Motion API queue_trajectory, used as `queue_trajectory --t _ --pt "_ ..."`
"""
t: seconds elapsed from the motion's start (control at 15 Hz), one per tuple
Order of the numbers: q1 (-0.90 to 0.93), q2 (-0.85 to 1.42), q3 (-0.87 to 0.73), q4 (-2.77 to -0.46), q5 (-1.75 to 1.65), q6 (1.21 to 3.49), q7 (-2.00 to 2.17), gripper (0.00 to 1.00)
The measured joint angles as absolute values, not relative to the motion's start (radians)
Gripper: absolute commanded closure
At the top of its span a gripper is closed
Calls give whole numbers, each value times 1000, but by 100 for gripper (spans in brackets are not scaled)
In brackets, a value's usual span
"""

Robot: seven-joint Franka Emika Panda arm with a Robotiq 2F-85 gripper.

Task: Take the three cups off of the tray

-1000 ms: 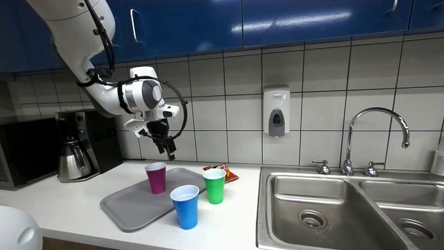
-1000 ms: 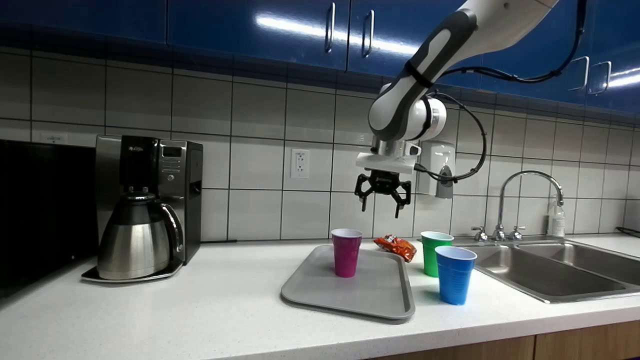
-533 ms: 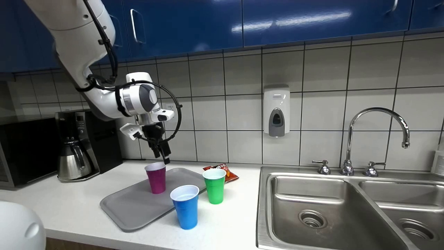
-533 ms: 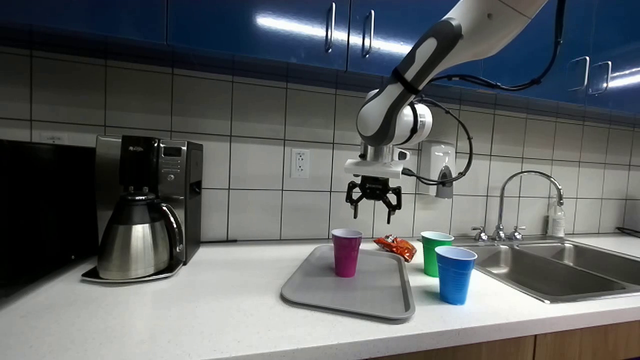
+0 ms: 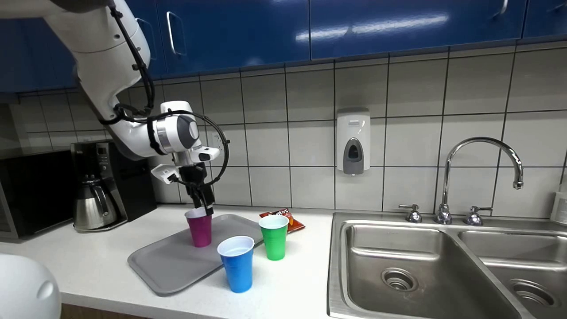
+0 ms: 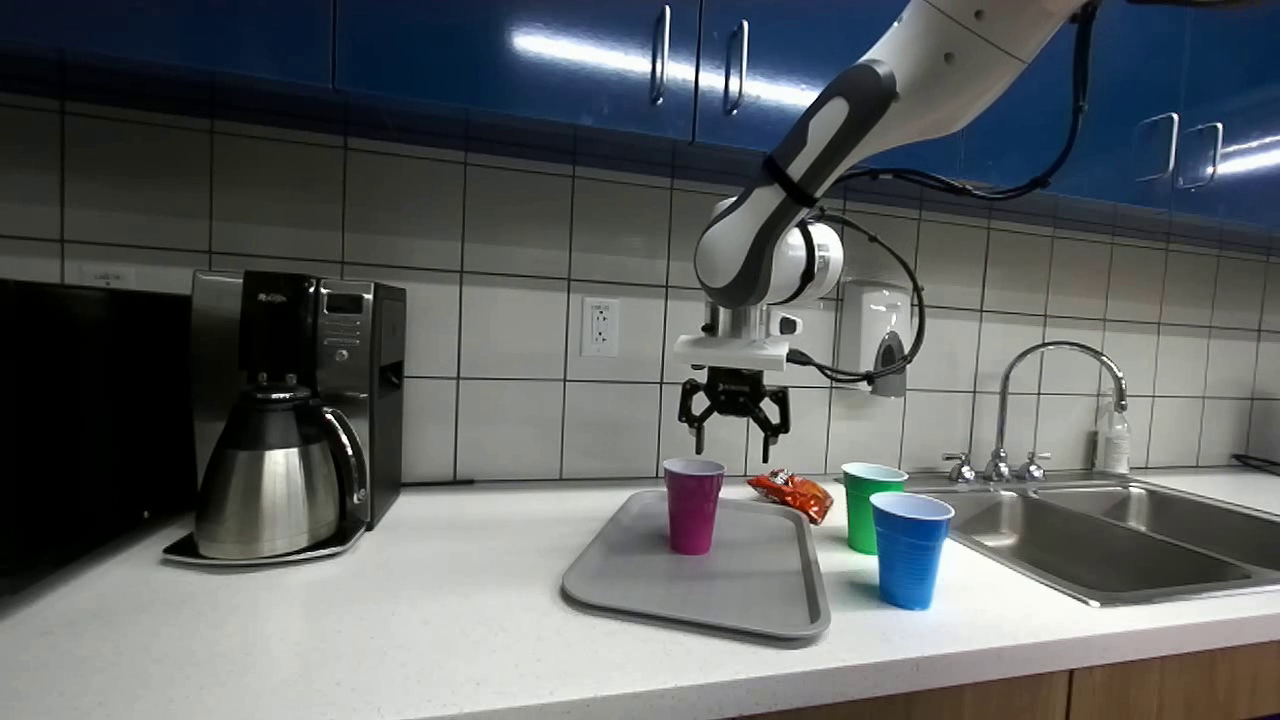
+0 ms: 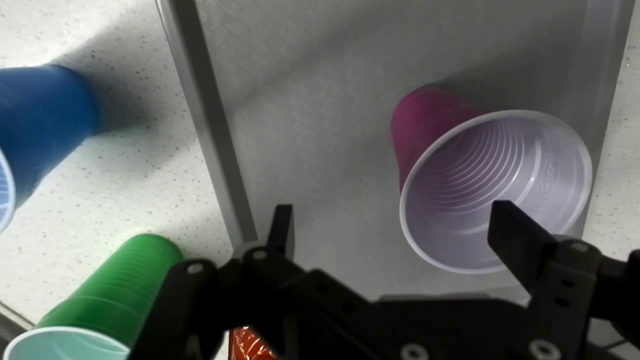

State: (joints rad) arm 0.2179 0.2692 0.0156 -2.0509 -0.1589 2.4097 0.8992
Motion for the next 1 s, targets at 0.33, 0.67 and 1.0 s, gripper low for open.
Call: queue_trajectory --t 0.33,0.67,1.0 --pt "230 315 16 -2014 -159 2397 903 0" --pt "237 355 14 -1985 -159 2382 911 0" --pt "238 382 13 -1963 -159 2369 921 0"
